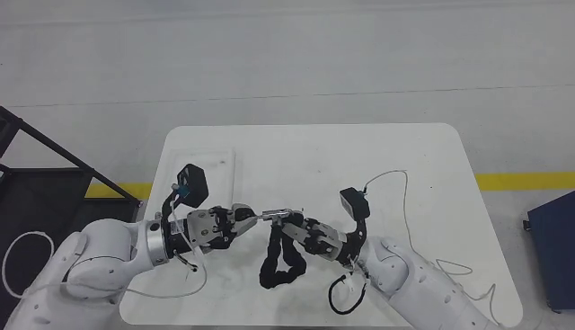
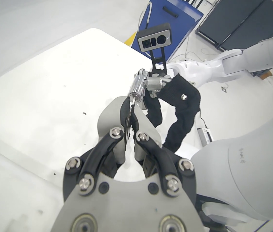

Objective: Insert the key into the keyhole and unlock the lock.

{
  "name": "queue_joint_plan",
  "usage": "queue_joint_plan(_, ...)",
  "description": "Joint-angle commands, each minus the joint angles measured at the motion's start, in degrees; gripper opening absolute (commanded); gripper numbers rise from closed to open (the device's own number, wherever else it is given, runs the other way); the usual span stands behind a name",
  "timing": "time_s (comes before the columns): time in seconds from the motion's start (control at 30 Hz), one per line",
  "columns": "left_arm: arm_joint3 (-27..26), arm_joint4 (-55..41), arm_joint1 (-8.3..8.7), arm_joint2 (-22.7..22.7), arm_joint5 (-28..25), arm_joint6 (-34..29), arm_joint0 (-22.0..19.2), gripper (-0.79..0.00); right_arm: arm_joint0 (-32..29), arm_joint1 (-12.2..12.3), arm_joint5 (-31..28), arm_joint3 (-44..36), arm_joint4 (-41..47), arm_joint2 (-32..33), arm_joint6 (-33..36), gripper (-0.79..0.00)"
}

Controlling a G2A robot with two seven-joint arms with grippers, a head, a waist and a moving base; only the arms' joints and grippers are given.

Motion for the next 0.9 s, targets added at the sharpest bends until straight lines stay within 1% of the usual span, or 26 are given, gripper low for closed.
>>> queue_joint_plan(0.0, -0.3, 1.9, -0.08, 0.0, -0.2, 1.0, 0.8, -0.785, 0.0, 0.0, 0.0, -0.1, 0.6, 0.0, 0.4, -0.785)
queue_joint_plan(0.23, -1.4, 9.3, -0.47, 0.3, -0.6, 5.4, 1.7, -0.785, -0.1, 0.1, 0.0, -0.5, 2.1, 0.1, 1.4, -0.785)
queue_joint_plan(0.3, -2.7, 14.4, -0.66, 0.3, 0.2, 7.7, 2.0, -0.785, -0.1, 0.1, 0.0, -0.6, 2.4, 0.2, 1.6, -0.785)
queue_joint_plan(0.53, -6.2, 29.4, -1.64, 1.2, 4.2, 19.9, 6.0, -0.785, -0.3, 0.0, 0.0, -1.0, 3.4, 0.3, 2.4, -0.785)
queue_joint_plan(0.63, -6.9, 36.8, -2.06, 1.7, 6.5, 25.8, 7.5, -0.785, -0.4, 0.0, 0.0, -1.3, 3.7, 0.4, 2.7, -0.785)
queue_joint_plan(0.73, -6.2, 42.5, -2.45, 3.0, 7.9, 31.5, 9.0, -0.785, -0.4, 0.0, 0.0, -1.3, 3.9, 0.6, 3.0, -0.785)
queue_joint_plan(0.87, -3.0, 49.2, -2.80, 3.9, 8.8, 37.1, 8.4, -0.785, -0.6, 0.0, 0.0, -1.5, 4.2, 0.8, 3.3, -0.785)
